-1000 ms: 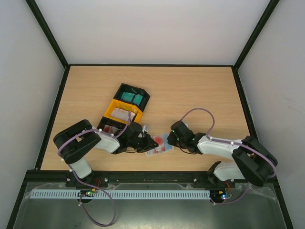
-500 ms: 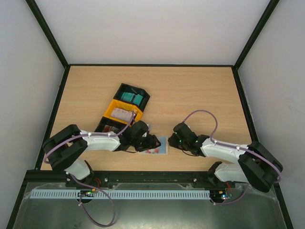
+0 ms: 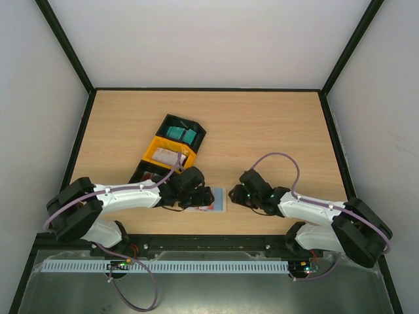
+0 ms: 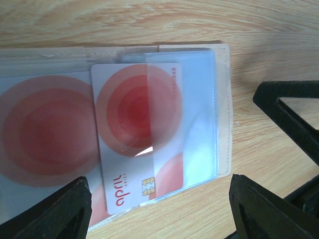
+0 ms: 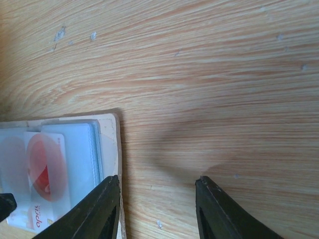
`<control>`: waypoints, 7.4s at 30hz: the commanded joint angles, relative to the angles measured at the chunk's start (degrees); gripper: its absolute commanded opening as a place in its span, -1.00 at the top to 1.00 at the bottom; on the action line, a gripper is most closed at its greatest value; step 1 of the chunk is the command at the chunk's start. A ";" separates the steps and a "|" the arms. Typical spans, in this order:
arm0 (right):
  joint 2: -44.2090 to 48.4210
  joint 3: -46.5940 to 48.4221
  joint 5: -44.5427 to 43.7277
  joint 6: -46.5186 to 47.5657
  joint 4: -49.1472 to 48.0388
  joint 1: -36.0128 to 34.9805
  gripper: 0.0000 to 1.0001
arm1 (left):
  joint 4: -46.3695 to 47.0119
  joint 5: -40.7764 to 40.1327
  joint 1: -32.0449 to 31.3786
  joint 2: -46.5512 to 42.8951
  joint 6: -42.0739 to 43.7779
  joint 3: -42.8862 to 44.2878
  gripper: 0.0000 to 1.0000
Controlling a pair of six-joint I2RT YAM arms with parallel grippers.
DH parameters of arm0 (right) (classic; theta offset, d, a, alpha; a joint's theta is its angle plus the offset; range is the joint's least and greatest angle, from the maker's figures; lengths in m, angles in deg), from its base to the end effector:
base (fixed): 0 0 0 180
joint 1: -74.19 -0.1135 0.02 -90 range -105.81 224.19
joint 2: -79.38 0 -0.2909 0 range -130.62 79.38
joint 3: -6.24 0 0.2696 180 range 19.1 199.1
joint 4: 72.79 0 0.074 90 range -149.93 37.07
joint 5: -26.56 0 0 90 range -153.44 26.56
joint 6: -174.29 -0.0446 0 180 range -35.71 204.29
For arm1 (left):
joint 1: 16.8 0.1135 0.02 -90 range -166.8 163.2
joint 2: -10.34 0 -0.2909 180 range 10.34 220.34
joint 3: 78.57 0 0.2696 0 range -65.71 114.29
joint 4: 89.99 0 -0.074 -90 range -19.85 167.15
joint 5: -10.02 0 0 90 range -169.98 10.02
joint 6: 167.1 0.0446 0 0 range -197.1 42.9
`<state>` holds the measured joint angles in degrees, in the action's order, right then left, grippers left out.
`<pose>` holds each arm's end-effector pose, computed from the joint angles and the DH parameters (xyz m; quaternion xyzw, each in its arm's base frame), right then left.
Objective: Put the credit cards into the card holder
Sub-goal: Insert the credit card into the card holder, then adjust the storage box at the center of the board.
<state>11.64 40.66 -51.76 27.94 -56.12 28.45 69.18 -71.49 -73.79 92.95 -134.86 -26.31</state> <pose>0.1406 0.1572 0.1445 0.0518 0.9340 0.3248 0.1396 0.1521 -0.2462 0.1737 0.0183 0.9407 -0.3168 0.1199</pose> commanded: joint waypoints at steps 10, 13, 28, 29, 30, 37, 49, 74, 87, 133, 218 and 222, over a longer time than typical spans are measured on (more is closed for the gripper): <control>-2.62 0.60 -0.18 -0.09 -0.29 -5.06 0.30 | -4.51 -5.02 -0.85 2.04 1.03 0.31 0.09; -3.56 1.14 0.17 -0.11 -1.40 -5.96 0.30 | -3.19 -4.58 -0.84 3.70 1.15 -0.04 0.03; -7.62 2.42 1.81 -0.07 -5.84 -7.45 0.47 | 5.31 0.79 -0.84 6.29 4.47 -0.60 0.41; -7.60 2.42 1.73 -0.14 -6.03 -7.44 0.47 | 6.09 1.24 -0.84 6.40 4.82 -0.65 0.41; -7.58 2.42 1.62 -0.18 -6.16 -7.50 0.47 | 6.52 1.45 -0.76 6.69 5.39 -0.69 0.41; -5.94 2.37 -3.09 -1.08 -4.20 -7.44 0.41 | 9.27 1.57 -0.59 7.77 7.72 -0.45 0.49; -3.01 3.07 -9.58 -2.42 0.24 -7.50 0.18 | 5.02 -5.48 -0.04 5.41 7.12 0.39 0.03; -0.81 5.21 -12.99 -3.99 3.87 -7.45 0.30 | 7.72 -3.39 1.06 12.05 6.66 -0.62 0.84; -0.99 3.12 -3.79 -4.49 -2.69 -7.44 0.50 | 10.48 -1.58 3.61 11.78 5.73 -5.28 0.87; -5.95 -0.62 4.92 -11.08 -15.32 -7.46 0.52 | 13.50 -0.07 4.61 11.97 4.78 -7.69 0.88; -2.32 8.23 -12.31 7.88 -4.78 -2.79 -0.21 | -13.41 14.41 20.71 -4.15 23.93 9.29 -0.14; -2.57 7.41 -11.91 7.42 -5.52 -2.45 -0.21 | -16.35 8.69 17.43 -1.04 22.08 8.08 -0.14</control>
<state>8.99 49.07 -63.17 34.97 -60.08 25.50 54.71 -62.33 -54.25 89.30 -111.02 -16.52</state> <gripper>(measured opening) 0.604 0.569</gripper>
